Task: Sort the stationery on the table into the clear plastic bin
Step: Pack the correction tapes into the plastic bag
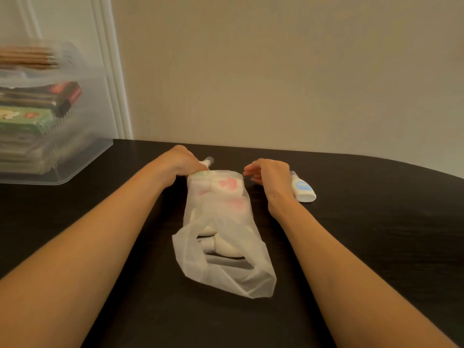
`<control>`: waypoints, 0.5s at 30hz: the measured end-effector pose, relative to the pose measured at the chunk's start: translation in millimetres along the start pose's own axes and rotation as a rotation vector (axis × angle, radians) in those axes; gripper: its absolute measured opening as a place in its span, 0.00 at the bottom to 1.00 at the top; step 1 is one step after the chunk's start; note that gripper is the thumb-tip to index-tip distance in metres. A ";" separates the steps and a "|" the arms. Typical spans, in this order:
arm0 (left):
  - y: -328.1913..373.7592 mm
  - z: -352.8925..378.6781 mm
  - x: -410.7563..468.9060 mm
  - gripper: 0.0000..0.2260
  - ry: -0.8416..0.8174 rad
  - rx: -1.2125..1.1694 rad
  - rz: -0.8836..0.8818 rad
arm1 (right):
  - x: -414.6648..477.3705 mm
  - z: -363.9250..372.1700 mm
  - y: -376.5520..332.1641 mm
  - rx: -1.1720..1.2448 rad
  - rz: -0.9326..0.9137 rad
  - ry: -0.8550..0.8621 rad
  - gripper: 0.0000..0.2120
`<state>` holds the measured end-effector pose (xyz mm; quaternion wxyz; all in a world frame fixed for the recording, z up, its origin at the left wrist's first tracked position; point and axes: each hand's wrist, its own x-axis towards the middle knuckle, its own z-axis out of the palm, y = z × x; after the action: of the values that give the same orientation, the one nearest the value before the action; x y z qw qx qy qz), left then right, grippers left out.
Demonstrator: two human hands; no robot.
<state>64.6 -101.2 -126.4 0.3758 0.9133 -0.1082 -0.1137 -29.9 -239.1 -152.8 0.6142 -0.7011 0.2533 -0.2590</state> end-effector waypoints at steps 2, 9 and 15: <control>-2.4 2.1 -0.4 0.15 -0.001 -0.158 0.067 | -1.3 -0.8 -1.5 0.035 -0.015 -0.046 0.10; -2.7 7.1 -22.9 0.14 0.385 -0.429 0.426 | -17.4 -5.7 -8.9 0.069 0.001 -0.016 0.09; 9.6 -5.7 -69.2 0.15 0.399 -0.563 0.443 | -56.5 -29.3 -15.2 0.217 -0.018 -0.021 0.10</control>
<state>-0.7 -84.6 -106.9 0.6399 0.7336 -0.1920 0.1243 -90.7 -220.6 -137.4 0.6868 -0.6353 0.2111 -0.2832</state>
